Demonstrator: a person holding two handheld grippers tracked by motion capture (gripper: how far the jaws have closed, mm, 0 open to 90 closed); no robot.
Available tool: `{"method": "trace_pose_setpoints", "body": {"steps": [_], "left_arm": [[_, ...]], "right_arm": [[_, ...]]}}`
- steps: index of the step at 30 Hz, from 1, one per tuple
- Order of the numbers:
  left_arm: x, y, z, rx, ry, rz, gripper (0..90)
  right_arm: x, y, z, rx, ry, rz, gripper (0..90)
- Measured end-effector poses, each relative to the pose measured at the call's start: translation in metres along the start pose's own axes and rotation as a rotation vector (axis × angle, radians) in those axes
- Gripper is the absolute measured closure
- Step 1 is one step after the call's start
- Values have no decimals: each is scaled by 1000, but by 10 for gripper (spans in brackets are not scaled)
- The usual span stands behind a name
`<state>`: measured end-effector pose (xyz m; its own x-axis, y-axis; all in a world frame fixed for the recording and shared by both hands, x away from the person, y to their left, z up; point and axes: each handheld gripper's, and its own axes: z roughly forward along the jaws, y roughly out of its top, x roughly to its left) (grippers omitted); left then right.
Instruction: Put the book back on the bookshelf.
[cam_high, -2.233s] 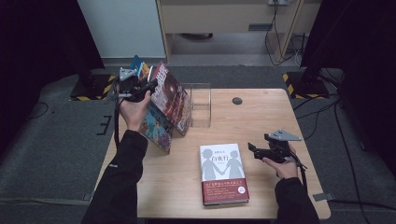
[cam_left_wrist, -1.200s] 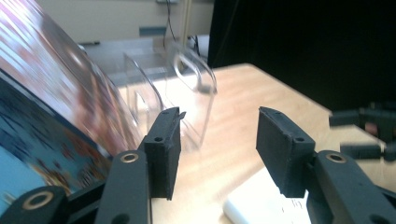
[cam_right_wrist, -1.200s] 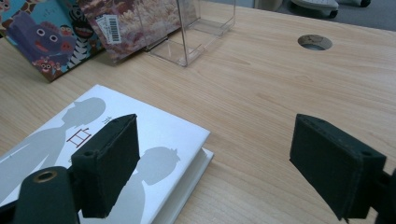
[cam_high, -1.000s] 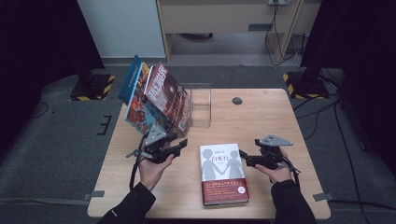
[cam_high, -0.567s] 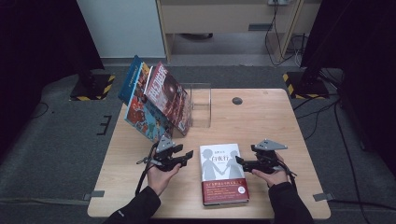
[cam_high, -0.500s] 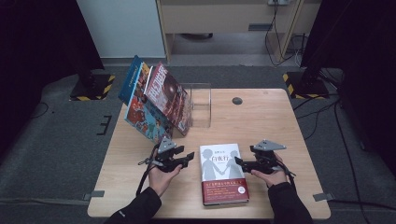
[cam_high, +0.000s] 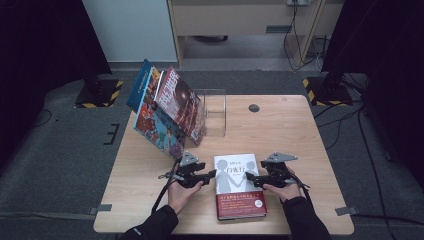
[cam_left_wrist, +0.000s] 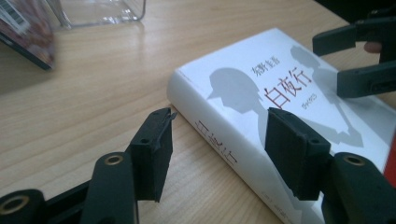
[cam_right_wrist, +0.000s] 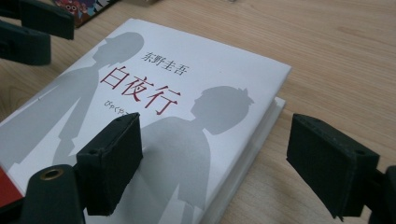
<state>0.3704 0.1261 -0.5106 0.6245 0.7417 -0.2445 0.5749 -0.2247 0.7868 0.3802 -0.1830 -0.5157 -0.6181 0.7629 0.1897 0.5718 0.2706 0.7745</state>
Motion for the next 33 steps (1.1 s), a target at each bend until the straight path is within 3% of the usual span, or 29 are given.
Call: {"method": "trace_pose_setpoints", "body": {"steps": [6, 16, 23, 29, 33], "left_arm": [[-6, -2, 5, 21, -4, 18, 405], [-4, -4, 7, 13, -11, -10, 378], [-3, -5, 8, 11, -18, -24, 371], [-2, -5, 7, 10, -21, -34, 358], [-1, -5, 8, 9, -24, -36, 357]], "right_arm": [[0, -2, 3, 2, 34, 45, 187], [3, -1, 8, 15, 78, 86, 188], [4, 2, 6, 36, 72, 58, 188], [4, 8, -4, -28, 84, 41, 240], [5, 9, -1, -15, 97, 43, 246]]}}
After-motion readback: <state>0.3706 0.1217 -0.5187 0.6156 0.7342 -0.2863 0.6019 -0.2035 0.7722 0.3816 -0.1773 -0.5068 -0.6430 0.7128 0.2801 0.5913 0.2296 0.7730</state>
